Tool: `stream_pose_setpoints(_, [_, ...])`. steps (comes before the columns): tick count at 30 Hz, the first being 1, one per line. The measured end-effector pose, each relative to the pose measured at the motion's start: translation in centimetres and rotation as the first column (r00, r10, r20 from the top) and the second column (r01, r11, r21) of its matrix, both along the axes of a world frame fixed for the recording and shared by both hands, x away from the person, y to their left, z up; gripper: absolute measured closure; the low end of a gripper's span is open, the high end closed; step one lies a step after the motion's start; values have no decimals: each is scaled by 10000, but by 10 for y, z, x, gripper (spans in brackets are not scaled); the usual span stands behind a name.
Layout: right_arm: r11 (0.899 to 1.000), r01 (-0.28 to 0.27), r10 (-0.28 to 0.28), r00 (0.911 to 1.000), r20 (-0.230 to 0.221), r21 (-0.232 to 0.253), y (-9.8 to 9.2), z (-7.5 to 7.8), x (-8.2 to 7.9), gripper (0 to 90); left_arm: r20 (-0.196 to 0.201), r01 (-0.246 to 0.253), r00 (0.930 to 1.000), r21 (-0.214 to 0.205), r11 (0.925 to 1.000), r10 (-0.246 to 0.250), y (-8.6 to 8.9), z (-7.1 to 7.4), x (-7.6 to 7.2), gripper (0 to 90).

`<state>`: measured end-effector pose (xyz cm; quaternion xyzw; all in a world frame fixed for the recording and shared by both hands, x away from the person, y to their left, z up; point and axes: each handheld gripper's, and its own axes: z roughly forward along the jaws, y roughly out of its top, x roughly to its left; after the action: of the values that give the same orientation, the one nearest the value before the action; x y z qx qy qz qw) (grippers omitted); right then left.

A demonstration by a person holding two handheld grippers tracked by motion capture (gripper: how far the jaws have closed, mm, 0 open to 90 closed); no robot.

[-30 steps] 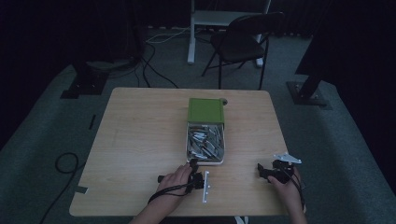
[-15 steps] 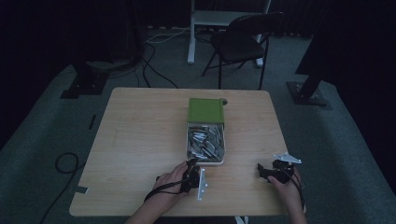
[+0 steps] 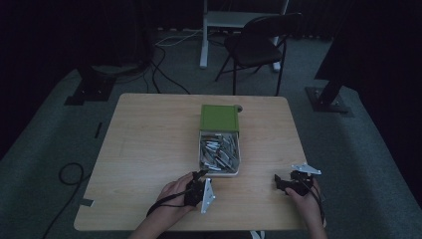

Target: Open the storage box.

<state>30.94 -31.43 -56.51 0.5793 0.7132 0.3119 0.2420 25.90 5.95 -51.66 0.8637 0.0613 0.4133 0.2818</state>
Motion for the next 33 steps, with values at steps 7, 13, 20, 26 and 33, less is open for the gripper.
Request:
stream_pose_setpoints(7, [10000, -3, 3, 10000, 3, -2, 0, 0, 0, 116, -632, -80, 9980, -1165, 9932, 6, 13, 8, -4, 616])
stream_pose_setpoints(13, [10000, -4, 4, 10000, 2, -4, 0, 0, 0, 116, -1341, -147, 9908, -2331, 9723, -171, 27, 8, -3, 616])
stream_pose_setpoints(20, [10000, -6, 6, 10000, 2, -5, 0, 0, 0, 116, -1794, -147, 9827, -3226, 9464, -459, 49, 6, -2, 616])
stream_pose_setpoints(26, [10000, -4, 4, 10000, -1, -12, 0, 0, 0, 115, -2183, -896, 9759, -3756, 9225, 59, 72, 1, 6, 609])
stream_pose_setpoints(33, [10000, -11, 11, 10000, 0, -14, 0, 0, 0, 115, -2853, -1835, 9568, -4449, 8766, 555, 105, -10, 14, 579])
